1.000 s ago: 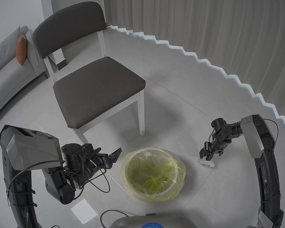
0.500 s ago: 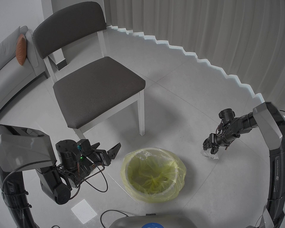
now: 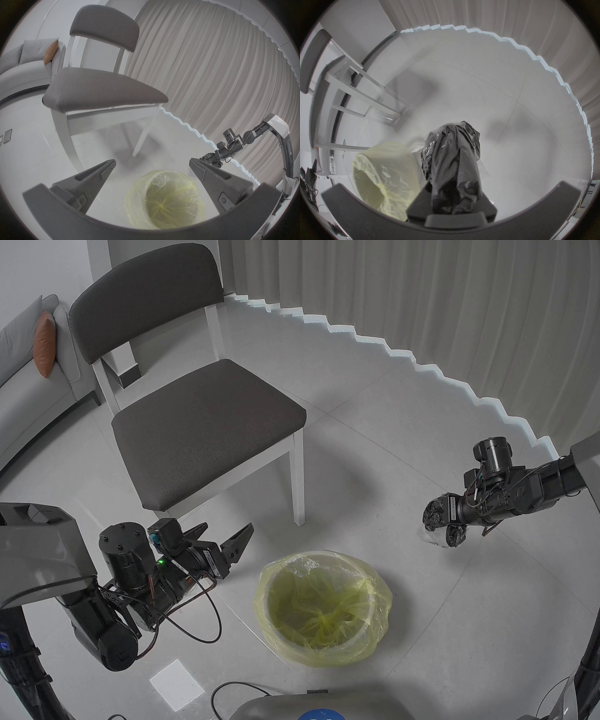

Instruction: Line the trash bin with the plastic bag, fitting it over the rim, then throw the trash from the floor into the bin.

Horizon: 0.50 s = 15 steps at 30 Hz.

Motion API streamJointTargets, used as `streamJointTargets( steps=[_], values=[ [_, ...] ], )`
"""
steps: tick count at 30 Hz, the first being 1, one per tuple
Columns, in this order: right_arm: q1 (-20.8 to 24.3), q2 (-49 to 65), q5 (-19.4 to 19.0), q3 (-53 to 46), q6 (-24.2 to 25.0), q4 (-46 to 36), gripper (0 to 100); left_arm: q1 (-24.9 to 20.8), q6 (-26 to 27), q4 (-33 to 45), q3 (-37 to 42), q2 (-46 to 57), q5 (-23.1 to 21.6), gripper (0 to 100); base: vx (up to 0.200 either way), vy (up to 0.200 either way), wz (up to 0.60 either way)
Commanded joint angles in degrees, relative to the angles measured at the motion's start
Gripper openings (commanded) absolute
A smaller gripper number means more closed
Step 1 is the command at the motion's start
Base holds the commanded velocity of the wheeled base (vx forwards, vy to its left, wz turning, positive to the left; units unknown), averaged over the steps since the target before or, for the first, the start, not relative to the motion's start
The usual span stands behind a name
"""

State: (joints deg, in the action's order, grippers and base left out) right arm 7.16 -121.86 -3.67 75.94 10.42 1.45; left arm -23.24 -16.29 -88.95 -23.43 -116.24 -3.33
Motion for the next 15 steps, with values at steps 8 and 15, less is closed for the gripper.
streamJointTargets(
  steps=[8,15],
  values=[
    [8.5,13.3,0.8,-6.8,-3.1,2.6,0,-1.1,0.9,-1.0,0.4,5.1,0.0,100,0.000,0.000,0.00],
    [14.6,17.9,1.6,-10.9,-4.4,5.5,0,-1.3,1.0,-1.0,1.5,8.0,0.0,100,0.000,0.000,0.00]
  ],
)
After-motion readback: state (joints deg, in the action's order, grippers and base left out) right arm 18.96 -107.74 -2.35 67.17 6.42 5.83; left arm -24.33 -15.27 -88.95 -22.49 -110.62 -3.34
